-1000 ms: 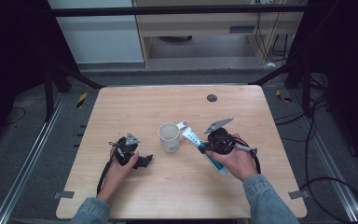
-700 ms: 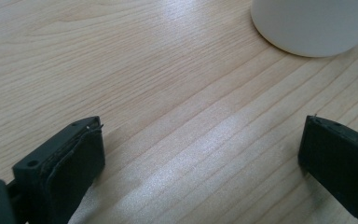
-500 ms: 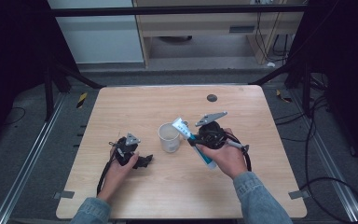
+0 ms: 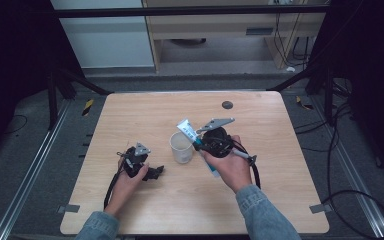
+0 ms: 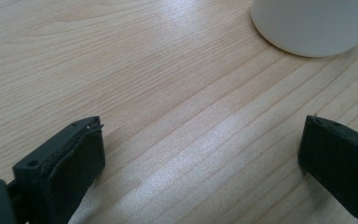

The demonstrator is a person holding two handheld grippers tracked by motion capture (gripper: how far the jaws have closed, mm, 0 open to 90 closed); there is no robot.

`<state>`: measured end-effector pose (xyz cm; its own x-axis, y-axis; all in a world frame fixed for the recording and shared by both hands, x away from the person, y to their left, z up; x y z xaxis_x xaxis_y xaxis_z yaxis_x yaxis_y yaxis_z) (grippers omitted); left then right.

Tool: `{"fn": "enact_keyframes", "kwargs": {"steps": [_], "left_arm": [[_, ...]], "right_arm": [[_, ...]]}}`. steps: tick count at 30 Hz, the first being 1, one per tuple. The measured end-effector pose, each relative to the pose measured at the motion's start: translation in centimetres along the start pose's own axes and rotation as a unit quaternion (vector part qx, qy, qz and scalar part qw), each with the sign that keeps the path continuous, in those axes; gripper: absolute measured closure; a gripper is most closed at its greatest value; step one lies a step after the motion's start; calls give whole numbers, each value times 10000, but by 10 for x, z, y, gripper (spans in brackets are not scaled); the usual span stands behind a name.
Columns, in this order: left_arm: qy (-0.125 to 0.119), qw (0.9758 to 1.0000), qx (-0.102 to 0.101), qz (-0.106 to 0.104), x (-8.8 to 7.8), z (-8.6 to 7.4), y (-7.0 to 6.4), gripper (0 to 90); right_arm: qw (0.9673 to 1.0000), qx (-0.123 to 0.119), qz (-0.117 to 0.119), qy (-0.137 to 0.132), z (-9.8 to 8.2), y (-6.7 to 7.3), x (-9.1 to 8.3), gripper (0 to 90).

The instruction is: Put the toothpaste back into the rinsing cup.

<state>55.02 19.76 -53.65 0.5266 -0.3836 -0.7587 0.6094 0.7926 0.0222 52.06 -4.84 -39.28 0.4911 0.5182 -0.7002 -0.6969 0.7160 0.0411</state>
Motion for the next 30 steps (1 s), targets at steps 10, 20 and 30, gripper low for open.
{"fn": "enact_keyframes", "kwargs": {"steps": [10, 20, 30], "left_arm": [[1, 10000, -3, -1, 0, 0, 0, 0], [14, 10000, 2, -2, 0, 0, 0, 0], [11, 10000, -2, -2, 0, 0, 0, 0]], "right_arm": [[9994, 210, -217, -169, 11, 15, 2, 768], [9979, 424, -371, -314, 26, 17, 2, 767], [9953, 643, -446, -578, 51, 11, 6, 767]]}}
Point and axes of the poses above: each handheld gripper's, and its own axes: x roughly forward along the jaws, z roughly out of its top, y roughly to its left, the point moved 4 cm from there along x, roughly forward along the jaws, and after that the axes turned 5 degrees about y, right-handed, at the moved point
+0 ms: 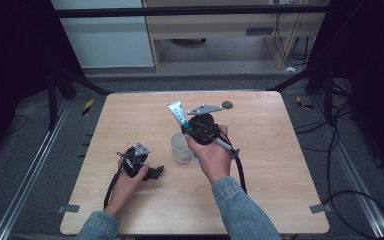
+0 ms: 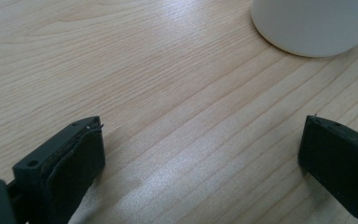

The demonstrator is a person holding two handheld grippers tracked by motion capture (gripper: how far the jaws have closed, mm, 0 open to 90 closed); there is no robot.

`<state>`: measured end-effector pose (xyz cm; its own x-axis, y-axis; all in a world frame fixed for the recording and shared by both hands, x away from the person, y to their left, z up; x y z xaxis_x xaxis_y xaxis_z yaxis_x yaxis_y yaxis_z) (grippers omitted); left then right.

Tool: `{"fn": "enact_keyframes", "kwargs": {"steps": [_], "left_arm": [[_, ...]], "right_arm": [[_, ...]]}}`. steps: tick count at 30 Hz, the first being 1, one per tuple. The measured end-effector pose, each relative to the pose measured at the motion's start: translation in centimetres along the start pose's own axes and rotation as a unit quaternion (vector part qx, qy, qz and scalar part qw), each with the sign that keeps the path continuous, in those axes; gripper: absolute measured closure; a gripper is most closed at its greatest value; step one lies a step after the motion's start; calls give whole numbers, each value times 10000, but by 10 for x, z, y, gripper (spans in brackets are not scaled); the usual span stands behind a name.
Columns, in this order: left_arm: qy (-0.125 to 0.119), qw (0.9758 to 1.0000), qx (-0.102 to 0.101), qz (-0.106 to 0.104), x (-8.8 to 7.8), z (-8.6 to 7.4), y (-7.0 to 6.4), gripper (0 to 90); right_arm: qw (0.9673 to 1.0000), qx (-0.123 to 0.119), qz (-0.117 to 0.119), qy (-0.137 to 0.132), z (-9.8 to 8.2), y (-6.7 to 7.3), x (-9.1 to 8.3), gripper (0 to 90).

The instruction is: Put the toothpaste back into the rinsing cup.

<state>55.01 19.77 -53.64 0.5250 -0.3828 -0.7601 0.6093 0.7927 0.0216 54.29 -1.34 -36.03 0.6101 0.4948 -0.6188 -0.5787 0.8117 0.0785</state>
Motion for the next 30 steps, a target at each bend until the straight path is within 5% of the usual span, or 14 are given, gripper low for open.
{"fn": "enact_keyframes", "kwargs": {"steps": [18, 30], "left_arm": [[4, 10000, 9, 4, 0, 0, 0, 0], [-1, 10000, 4, 7, 0, 0, 0, 0]], "right_arm": [[9977, 250, -278, -565, 17, 1, 12, 767], [9961, 196, -372, -771, 23, 4, 21, 767]]}}
Point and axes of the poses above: each handheld gripper's, and its own axes: x roughly forward along the jaws, z roughly out of its top, y roughly to its left, the point moved 4 cm from there along x, roughly forward along the jaws, and after that the axes turned 5 degrees about y, right-handed, at the moved point
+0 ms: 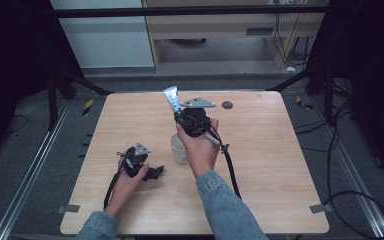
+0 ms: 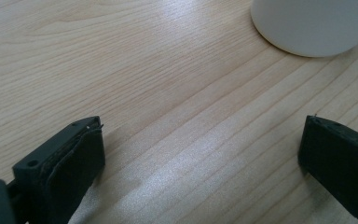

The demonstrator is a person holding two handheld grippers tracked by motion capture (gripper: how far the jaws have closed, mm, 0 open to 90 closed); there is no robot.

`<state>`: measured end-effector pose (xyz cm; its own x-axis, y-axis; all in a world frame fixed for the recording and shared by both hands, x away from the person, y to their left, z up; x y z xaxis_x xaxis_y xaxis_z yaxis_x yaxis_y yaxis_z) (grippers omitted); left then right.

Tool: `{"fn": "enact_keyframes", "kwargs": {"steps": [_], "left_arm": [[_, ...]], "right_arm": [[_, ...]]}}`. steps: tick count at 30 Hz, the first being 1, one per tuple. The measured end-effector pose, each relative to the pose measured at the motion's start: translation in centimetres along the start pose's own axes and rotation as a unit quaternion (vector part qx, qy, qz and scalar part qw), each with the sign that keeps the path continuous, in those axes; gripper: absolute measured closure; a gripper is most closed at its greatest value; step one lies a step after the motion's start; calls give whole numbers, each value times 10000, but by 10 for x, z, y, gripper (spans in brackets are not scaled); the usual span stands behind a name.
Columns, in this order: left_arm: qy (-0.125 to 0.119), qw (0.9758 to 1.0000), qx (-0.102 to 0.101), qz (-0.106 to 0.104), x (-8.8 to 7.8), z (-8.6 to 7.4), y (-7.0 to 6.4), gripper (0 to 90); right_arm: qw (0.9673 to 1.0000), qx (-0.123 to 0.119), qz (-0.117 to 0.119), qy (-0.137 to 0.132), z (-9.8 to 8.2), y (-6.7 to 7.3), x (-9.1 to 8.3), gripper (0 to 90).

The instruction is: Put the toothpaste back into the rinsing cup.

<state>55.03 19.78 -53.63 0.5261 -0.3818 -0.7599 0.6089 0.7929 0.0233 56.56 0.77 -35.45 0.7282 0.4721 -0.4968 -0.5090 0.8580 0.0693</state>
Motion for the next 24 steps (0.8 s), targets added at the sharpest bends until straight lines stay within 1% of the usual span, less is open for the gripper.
{"fn": "enact_keyframes", "kwargs": {"steps": [3, 8, 15, 20, 22, 24], "left_arm": [[-1, 10000, 1, 0, 0, 0, 0, 0], [-3, 10000, -1, 0, 0, 0, 0, 0], [4, 10000, 4, -7, 0, 0, 0, 0], [2, 10000, -2, -9, 0, 0, 0, 0], [1, 10000, -4, -9, 0, 0, 0, 0], [1, 10000, -4, -10, 0, 0, 0, 0]], "right_arm": [[10000, 68, 1, -32, 0, -1, 1, 767], [9999, 99, -23, -83, 1, -1, 1, 767], [9996, 117, -92, -260, 2, 4, 1, 767], [9987, 107, -199, -448, 3, 8, 1, 767], [9978, 155, -241, -603, 4, 8, 1, 767], [9970, 176, -279, -703, 4, 8, 1, 767]]}}
Point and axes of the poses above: each handheld gripper's, and its own axes: x roughly forward along the jaws, z roughly out of its top, y roughly to its left, the point moved 4 cm from there along x, roughly forward along the jaws, and after that the axes turned 5 degrees about y, right-handed, at the moved point
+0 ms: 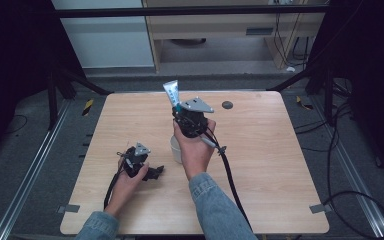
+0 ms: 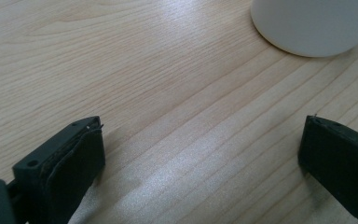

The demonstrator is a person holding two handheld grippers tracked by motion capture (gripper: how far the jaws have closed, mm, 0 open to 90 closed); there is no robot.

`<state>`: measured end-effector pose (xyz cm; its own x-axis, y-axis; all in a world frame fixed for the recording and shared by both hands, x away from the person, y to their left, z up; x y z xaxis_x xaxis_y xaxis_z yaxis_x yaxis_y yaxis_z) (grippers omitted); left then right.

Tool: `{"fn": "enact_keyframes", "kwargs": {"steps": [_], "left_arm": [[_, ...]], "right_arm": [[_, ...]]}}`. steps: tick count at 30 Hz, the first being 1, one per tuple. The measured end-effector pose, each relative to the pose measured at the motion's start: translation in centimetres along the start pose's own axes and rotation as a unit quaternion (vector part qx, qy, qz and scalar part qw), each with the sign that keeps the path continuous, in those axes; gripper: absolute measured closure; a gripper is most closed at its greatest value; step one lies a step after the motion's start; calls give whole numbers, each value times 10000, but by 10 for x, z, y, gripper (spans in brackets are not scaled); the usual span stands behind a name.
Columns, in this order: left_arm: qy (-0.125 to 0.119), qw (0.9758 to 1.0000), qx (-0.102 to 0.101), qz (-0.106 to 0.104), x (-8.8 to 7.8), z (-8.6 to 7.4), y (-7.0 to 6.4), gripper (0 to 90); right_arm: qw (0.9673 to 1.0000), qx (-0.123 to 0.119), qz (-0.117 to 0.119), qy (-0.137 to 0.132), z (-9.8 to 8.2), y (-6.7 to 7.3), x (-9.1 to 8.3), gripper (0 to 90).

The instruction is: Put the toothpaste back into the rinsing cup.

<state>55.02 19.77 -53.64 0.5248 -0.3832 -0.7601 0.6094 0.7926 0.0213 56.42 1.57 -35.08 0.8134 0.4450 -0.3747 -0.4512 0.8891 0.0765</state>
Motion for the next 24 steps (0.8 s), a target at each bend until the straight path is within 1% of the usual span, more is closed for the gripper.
{"fn": "enact_keyframes", "kwargs": {"steps": [2, 7, 8, 10, 12, 15, 18, 20, 24], "left_arm": [[-1, 10000, -1, 0, 0, 0, 0, 0], [-1, 10000, 0, 0, 0, 0, 0, 0], [-2, 10000, -2, -1, 0, 0, 0, 0], [0, 10000, -1, -1, 0, 0, 0, 0], [-7, 10000, -1, -2, 0, 0, 0, 0], [-12, 10000, -3, 6, 0, 0, 0, 0], [-12, 10000, -2, 7, 0, 0, 0, 0], [-12, 10000, 0, 10, 0, 0, 0, 0], [-10, 10000, 2, 8, 0, 0, 0, 0]], "right_arm": [[9999, 6, -2, -135, 0, 0, 1, 767], [9993, 68, 40, -355, -2, 0, 2, 767], [9992, 61, 40, -384, -2, 0, 2, 767], [9986, 5, 31, -532, -1, 1, 1, 767], [9980, 44, 44, -626, -1, 1, 1, 767], [9970, -56, 42, -770, -5, 2, 1, 767], [9952, -158, 32, -970, -11, 4, -1, 767], [9943, -224, 49, -1041, -14, 5, -1, 768], [9926, -230, 132, -1181, -19, 4, 2, 768]]}}
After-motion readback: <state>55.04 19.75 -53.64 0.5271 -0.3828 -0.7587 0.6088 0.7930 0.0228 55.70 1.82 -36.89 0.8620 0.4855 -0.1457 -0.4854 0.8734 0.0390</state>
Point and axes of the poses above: each handheld gripper's, and its own axes: x roughly forward along the jaws, z roughly out of its top, y roughly to its left, the point moved 4 cm from there along x, roughly forward along the jaws, and after that the axes turned 5 degrees about y, right-handed, at the moved point
